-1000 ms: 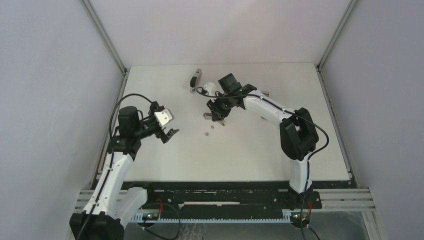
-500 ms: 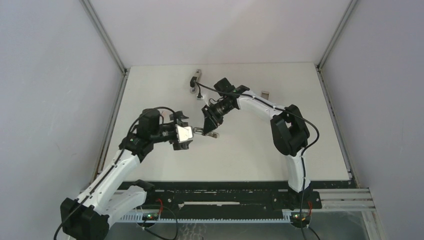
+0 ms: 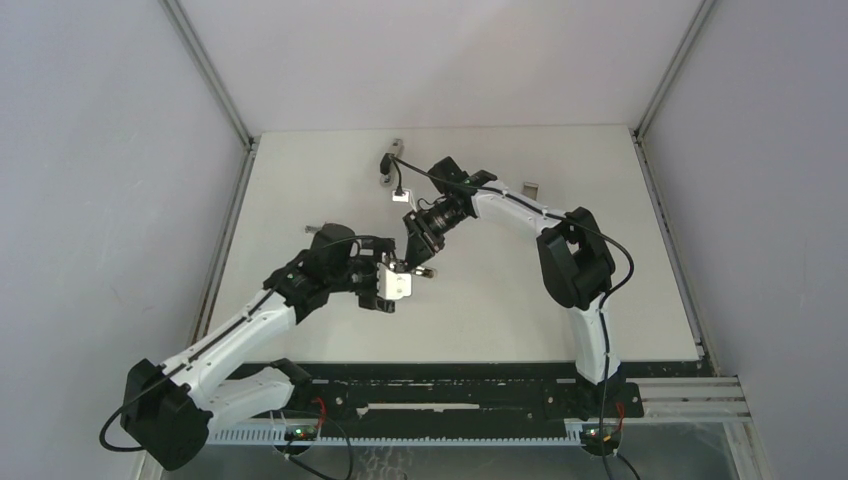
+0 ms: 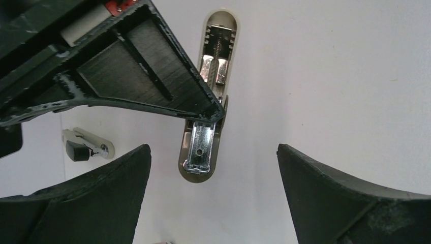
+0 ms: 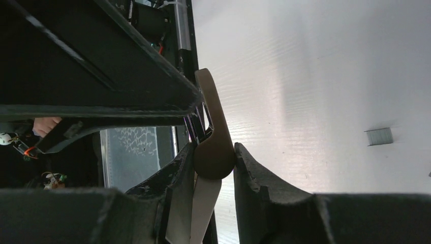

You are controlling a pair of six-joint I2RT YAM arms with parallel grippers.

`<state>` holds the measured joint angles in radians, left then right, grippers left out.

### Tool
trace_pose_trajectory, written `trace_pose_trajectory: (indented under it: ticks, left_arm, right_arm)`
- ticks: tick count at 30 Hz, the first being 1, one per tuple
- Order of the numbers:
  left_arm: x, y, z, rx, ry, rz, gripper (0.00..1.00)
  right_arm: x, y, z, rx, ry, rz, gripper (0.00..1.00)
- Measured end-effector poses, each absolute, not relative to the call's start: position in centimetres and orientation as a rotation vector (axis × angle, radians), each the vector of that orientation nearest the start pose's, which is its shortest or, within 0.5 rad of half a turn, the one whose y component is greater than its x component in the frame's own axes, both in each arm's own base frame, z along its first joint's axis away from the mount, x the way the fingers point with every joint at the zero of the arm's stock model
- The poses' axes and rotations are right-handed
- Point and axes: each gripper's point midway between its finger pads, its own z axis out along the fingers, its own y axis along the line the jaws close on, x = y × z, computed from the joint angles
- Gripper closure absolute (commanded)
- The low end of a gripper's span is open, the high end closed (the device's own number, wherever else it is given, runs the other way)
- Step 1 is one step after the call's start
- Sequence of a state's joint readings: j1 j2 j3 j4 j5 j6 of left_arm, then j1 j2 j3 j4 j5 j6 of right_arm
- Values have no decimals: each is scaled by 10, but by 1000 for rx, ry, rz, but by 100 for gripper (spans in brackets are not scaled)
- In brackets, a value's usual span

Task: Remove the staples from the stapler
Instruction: Place the stapler at the center of the board.

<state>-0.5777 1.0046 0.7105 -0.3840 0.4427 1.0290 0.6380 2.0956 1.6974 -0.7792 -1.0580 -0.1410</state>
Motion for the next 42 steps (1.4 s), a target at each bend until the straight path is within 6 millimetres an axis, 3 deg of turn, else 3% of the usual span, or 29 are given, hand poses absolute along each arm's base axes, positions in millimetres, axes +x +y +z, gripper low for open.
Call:
trace_pose_trajectory:
  ticks: [3, 7, 22, 27, 34, 38, 42]
  left_arm:
    - [237, -207, 143, 1749, 1353, -229, 10]
    - [240, -205, 137, 1759, 1381, -204, 27]
    - [247, -206, 135, 1758, 1385, -160, 69]
    - [247, -206, 135, 1759, 1384, -159, 82]
    - [245, -199, 123, 1767, 1411, -141, 85]
    - [244, -187, 115, 1757, 1457, -132, 85]
    - [254, -165, 119, 1690, 1514, -103, 85]
  right_arm:
    - [251, 375, 135, -1266, 2282, 1607, 83]
    - [248, 376, 136, -1270, 2281, 1623, 83]
    - [239, 377, 140, -1285, 2294, 1649, 83]
    - [240, 377, 140, -1287, 2296, 1644, 68]
    - [241, 377, 142, -1291, 2289, 1638, 42]
    - [250, 373, 144, -1273, 2283, 1624, 39]
    - [265, 362, 142, -1219, 2302, 1593, 35]
